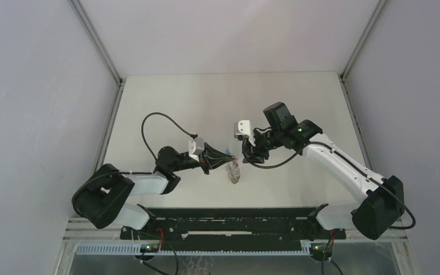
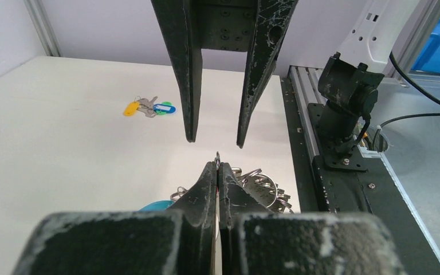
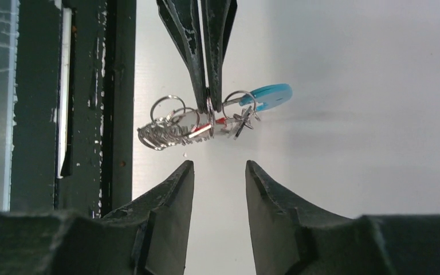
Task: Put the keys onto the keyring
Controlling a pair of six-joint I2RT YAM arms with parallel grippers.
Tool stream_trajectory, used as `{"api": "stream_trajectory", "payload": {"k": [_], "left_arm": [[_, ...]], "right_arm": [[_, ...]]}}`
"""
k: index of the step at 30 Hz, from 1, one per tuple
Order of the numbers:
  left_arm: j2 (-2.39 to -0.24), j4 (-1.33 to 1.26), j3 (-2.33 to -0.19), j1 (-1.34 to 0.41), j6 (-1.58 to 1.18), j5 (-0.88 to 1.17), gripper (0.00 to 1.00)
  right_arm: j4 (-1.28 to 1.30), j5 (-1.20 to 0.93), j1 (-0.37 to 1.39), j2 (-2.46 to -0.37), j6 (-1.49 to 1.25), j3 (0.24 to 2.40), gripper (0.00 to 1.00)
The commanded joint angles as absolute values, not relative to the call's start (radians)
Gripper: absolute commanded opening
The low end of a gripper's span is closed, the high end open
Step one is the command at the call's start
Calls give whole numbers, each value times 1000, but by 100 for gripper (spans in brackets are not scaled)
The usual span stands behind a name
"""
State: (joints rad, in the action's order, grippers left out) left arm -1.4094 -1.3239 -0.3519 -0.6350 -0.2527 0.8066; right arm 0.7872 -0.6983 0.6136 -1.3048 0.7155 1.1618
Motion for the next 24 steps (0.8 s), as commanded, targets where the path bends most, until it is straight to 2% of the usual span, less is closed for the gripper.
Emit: {"api": "stream_trajectory", "payload": {"k": [1,9,15,17,21,22,24], "left_arm": [[-1402,-1412,-330,-629,-263,788,0],[-1407,-1413,-334,-630,-262,794,0],[-1404,-1413,-334,-630,-263,798,0],[-1403,-1414,-336,-630,-264,803,0],[-1406,-1413,-336,-630,-263,802,0],[-1407,-1414,-336,-630,-264,804,0],[-1410,-1414,-336,-630,-263,805,0]], "right_arm": [[668,-852,596,-1308,688,1148,39],[623,-928,575,-1341,669,1137,37],[611,-932,572,-1366,664,1137,31],[612,-934,568,-1370,664,1137,25],[627,-942,553,-1375,673,1138,4],[634,-944,548,-1377,675,1137,0],[646,-953,537,-1381,679,1137,0]]}}
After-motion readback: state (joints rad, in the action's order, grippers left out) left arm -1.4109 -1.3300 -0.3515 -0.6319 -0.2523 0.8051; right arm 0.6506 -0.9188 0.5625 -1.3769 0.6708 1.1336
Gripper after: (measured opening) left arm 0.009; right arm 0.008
